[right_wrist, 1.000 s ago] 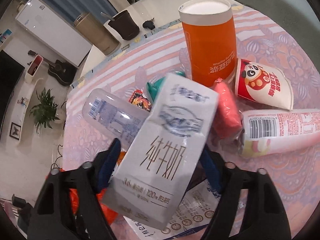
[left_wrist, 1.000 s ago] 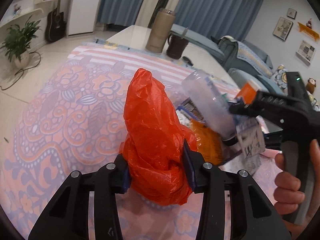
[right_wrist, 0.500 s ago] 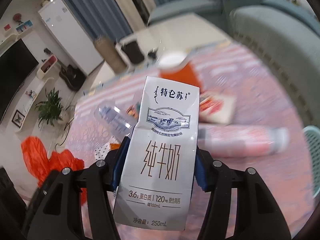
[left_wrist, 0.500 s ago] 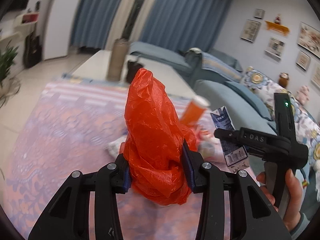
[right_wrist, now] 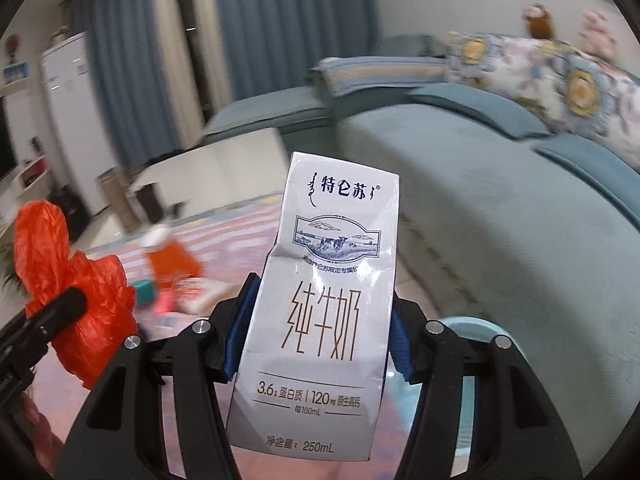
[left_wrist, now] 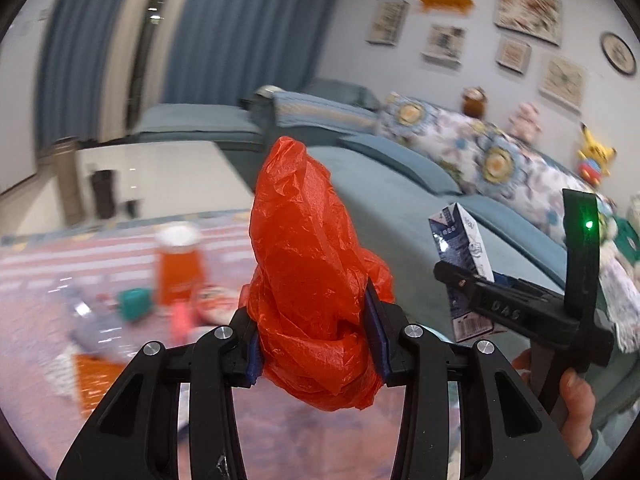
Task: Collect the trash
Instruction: 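Carry the milk carton over the blue wastebasket and open the right tool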
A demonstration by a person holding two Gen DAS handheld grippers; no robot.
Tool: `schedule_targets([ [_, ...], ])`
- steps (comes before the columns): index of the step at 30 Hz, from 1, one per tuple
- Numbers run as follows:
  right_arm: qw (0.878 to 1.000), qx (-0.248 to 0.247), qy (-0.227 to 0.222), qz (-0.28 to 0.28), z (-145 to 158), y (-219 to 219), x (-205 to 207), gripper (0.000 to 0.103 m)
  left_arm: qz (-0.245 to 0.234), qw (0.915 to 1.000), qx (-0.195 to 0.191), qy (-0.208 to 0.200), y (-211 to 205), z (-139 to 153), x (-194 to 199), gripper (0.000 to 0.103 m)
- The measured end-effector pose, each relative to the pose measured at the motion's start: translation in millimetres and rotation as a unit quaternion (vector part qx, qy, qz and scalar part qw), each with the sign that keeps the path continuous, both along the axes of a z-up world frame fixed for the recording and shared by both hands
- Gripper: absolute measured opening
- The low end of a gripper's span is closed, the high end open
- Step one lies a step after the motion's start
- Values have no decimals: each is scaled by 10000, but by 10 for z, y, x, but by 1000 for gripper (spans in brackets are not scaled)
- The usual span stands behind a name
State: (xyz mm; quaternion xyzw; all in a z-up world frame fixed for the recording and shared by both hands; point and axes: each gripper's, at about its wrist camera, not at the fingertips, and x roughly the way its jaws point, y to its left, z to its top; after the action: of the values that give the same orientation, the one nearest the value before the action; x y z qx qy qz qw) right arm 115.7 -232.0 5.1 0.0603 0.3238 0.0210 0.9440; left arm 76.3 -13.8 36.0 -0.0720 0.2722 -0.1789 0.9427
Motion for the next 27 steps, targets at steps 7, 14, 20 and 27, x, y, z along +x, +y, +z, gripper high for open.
schedule_targets([
  [7, 9933, 208, 668, -925, -638, -989, 33, 54, -791, 9956, 233, 454, -1021, -377, 467, 39],
  [14, 9774, 531, 1470, -1427, -1432, -1574, 148, 54, -1345, 9833, 499, 1119, -1703, -971, 782, 39],
  [20, 9673, 658, 1907, -1536, -1874, -1725, 145, 55, -1567, 9719, 666, 1625, -1993, -1413, 909, 46],
  [27, 9627, 788, 2015, -1623, -1965, -1750, 112, 55, -1596, 9702, 720, 1675, -1956, -1497, 892, 59],
])
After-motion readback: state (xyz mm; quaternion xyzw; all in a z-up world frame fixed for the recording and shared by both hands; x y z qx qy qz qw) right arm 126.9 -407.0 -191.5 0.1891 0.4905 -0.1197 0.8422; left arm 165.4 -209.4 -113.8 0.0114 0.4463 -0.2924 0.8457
